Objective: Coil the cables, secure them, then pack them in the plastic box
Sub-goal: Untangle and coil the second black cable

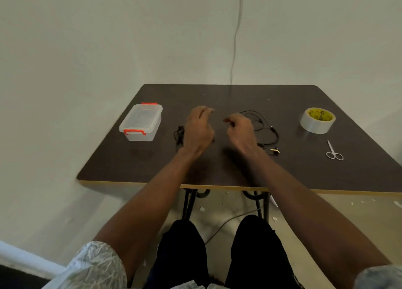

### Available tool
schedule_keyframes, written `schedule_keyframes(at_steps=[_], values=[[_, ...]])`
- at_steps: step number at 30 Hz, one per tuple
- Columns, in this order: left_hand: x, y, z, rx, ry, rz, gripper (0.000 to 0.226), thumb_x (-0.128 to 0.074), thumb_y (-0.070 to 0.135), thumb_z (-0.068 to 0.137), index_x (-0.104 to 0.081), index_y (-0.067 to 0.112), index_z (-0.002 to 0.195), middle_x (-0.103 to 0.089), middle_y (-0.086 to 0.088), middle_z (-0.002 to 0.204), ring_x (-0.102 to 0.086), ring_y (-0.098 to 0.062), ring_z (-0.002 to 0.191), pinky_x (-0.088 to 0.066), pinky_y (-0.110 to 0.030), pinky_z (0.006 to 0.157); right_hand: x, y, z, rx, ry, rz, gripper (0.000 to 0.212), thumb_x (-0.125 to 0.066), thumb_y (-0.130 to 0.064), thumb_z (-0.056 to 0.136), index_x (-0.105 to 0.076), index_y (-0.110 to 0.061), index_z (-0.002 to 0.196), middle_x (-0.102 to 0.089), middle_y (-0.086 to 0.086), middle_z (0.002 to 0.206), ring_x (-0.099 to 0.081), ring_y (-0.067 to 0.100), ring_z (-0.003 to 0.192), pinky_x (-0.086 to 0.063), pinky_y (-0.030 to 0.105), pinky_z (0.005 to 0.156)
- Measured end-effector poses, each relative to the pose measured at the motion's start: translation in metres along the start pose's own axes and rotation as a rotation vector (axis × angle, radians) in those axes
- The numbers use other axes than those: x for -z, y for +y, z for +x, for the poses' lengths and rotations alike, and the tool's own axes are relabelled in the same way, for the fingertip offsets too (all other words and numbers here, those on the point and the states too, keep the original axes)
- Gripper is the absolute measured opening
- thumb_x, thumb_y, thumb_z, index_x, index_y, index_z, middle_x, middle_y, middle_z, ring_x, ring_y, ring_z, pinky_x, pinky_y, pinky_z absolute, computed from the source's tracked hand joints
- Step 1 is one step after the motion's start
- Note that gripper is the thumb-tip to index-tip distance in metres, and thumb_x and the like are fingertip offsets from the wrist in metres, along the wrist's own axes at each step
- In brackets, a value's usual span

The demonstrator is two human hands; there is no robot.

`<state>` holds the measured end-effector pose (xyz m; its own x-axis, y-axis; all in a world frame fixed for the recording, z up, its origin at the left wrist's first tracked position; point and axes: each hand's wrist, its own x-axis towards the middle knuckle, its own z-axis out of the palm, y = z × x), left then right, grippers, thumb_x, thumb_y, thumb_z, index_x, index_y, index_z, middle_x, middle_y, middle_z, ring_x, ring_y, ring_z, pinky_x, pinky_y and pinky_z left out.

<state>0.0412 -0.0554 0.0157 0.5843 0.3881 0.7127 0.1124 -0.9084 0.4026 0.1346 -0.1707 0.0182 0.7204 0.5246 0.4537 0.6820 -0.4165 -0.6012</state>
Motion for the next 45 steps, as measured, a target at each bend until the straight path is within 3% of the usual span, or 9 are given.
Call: schedule_keyframes(at_steps=[7,12,19,25,32,36,38,42,45], values=[[-0.044,0.071,0.009,0.389,-0.373,-0.120,0.017,-0.054,0.019,0.079,-0.069,0.015,0.084,-0.069,-0.010,0.095,-0.063,-0.030,0.094,-0.048,-0.033,0.079,0.084,0.069,0.005,-0.262,0.019,0.026,0.016,-0.063,-0.007,0.084,-0.076,-0.011,0.093,-0.075,0.008,0.095,-0.066,0.017,0.088,-0.048,0.025,0.080],[-0.060,0.081,-0.010,0.662,-0.530,-0.113,0.046,-0.052,0.050,0.082,-0.066,0.009,0.066,-0.065,-0.001,0.049,-0.066,-0.017,0.049,-0.060,-0.036,0.069,0.110,0.096,-0.023,-0.300,-0.128,0.014,0.017,-0.063,-0.006,0.089,-0.076,-0.011,0.099,-0.073,0.004,0.099,-0.062,0.012,0.090,-0.044,0.021,0.078],[-0.061,0.090,-0.008,0.807,-0.590,-0.139,0.031,-0.063,0.031,0.079,-0.067,0.010,0.057,-0.063,0.001,0.043,-0.059,-0.009,0.035,-0.043,-0.017,0.040,0.100,0.093,-0.044,-0.249,-0.130,-0.011,0.018,-0.062,-0.015,0.094,-0.074,-0.011,0.106,-0.072,0.003,0.106,-0.060,0.011,0.098,-0.041,0.024,0.086],[-0.058,0.088,-0.009,0.797,-0.546,-0.114,0.022,-0.061,0.030,0.069,-0.066,0.008,0.071,-0.069,-0.006,0.062,-0.068,-0.023,0.059,-0.059,-0.031,0.058,0.094,0.085,-0.038,-0.290,-0.210,-0.074,0.018,-0.062,-0.017,0.094,-0.074,-0.013,0.106,-0.070,0.002,0.101,-0.060,0.012,0.091,-0.043,0.024,0.080],[-0.053,0.086,-0.002,0.784,-0.454,-0.075,0.051,-0.063,0.034,0.074,-0.053,0.006,0.116,-0.062,-0.016,0.117,-0.062,-0.036,0.105,-0.052,-0.038,0.086,0.092,0.078,-0.034,-0.302,-0.467,-0.278,0.013,-0.067,-0.028,0.091,-0.070,-0.019,0.099,-0.067,0.001,0.097,-0.061,0.017,0.091,-0.049,0.033,0.085],[-0.054,0.084,0.000,0.748,-0.503,-0.007,0.037,-0.062,0.026,0.084,-0.060,0.002,0.112,-0.062,-0.019,0.120,-0.059,-0.037,0.111,-0.049,-0.038,0.086,0.100,0.074,-0.030,-0.384,-0.651,-0.246,0.009,-0.069,-0.019,0.089,-0.066,-0.015,0.081,-0.070,0.005,0.086,-0.064,0.016,0.079,-0.048,0.027,0.069],[-0.053,0.084,-0.001,0.752,-0.481,-0.016,0.033,-0.058,0.021,0.083,-0.062,0.002,0.109,-0.061,-0.020,0.120,-0.059,-0.038,0.109,-0.049,-0.038,0.085,0.102,0.077,-0.026,-0.414,-0.584,-0.297,0.009,-0.067,-0.020,0.090,-0.069,-0.012,0.088,-0.071,0.008,0.091,-0.066,0.019,0.087,-0.052,0.032,0.082],[-0.058,0.084,-0.004,0.631,-0.345,-0.087,0.030,-0.058,0.017,0.076,-0.056,0.008,0.106,-0.048,-0.013,0.117,-0.050,-0.033,0.108,-0.041,-0.038,0.089,0.101,0.094,-0.010,-0.479,-0.058,-0.269,0.021,-0.058,-0.023,0.094,-0.070,-0.006,0.100,-0.069,0.013,0.100,-0.063,0.028,0.090,-0.049,0.035,0.079],[-0.061,0.086,-0.004,0.474,-0.251,-0.162,0.035,-0.062,0.014,0.075,-0.053,0.013,0.109,-0.043,-0.006,0.115,-0.045,-0.022,0.107,-0.037,-0.029,0.090,0.091,0.110,0.004,-0.520,-0.038,-0.269,0.039,-0.058,-0.038,0.094,-0.064,-0.001,0.105,-0.064,0.018,0.108,-0.059,0.032,0.096,-0.045,0.036,0.078]])
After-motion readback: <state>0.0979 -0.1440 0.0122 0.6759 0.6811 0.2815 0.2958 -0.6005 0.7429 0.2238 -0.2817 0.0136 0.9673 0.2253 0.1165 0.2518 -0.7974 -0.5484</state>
